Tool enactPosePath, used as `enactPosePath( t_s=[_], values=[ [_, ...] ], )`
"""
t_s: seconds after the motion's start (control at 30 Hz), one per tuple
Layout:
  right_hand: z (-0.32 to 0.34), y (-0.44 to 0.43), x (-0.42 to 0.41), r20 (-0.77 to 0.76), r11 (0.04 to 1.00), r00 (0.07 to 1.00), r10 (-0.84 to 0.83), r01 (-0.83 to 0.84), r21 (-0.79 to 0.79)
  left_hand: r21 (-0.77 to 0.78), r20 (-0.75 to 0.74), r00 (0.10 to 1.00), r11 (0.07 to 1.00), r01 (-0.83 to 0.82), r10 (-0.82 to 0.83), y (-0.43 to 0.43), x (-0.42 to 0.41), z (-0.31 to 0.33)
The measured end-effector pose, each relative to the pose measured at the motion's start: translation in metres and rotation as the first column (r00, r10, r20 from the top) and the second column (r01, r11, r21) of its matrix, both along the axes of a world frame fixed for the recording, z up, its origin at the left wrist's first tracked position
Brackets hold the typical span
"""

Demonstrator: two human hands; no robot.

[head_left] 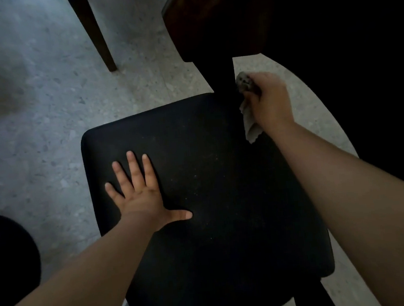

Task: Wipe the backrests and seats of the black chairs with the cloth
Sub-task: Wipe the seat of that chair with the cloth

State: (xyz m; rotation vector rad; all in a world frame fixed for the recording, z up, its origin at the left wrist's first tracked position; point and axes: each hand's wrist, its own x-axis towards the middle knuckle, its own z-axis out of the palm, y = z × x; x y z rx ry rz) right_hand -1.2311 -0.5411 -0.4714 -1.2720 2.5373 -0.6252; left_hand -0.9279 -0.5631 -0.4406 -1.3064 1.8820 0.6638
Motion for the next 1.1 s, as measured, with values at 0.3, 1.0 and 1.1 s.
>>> enactPosePath(
  t_s=[0.3, 1.0, 1.1],
  values=[
    [-0.006, 0.040, 0.023, 0.076, 0.995, 0.993, 0.087, -0.090, 0.043, 0.008, 0.055, 0.998, 1.000, -0.010, 0.010, -0.001, -0.006, 0.003],
    [0.018, 0.119, 0.068, 0.297, 0.997, 0.954, 0.033, -0.054, 0.060, 0.021, 0.105, 0.994, 1.000, -0.010, 0.007, -0.002, -0.010, 0.009],
    [0.023, 0.114, 0.058, 0.260, 1.000, 0.966, -0.015, 0.017, -0.007, 0.021, 0.113, 0.994, 1.000, -0.017, 0.014, -0.002, -0.012, 0.009]
  ],
)
